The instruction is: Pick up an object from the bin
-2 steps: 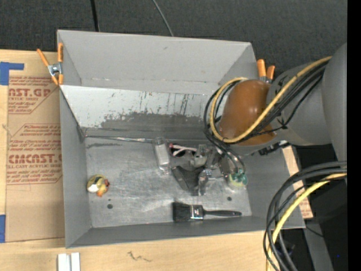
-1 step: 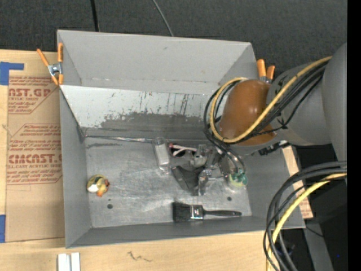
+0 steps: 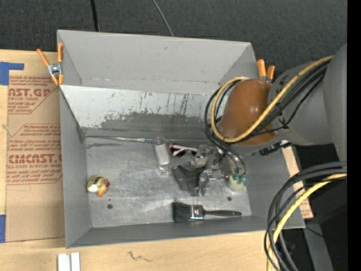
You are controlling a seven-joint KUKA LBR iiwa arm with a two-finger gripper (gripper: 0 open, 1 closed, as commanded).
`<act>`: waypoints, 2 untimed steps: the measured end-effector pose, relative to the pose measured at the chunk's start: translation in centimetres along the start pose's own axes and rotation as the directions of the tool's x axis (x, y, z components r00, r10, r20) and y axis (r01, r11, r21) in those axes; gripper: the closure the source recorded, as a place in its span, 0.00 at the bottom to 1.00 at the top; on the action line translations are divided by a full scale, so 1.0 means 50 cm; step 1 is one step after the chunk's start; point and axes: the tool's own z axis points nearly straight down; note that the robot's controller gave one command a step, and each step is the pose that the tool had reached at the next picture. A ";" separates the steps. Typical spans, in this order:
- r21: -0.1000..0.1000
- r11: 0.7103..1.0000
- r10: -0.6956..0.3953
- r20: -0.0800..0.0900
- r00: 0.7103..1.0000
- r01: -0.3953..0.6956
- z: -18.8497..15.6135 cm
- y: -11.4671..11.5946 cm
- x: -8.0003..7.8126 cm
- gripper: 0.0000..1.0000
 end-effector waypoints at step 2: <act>0.001 1.000 -0.001 0.000 1.000 0.001 -0.039 0.001 0.000 1.00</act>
Offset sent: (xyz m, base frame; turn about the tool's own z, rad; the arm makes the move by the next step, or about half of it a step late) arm 0.0002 0.0000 0.0225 0.0000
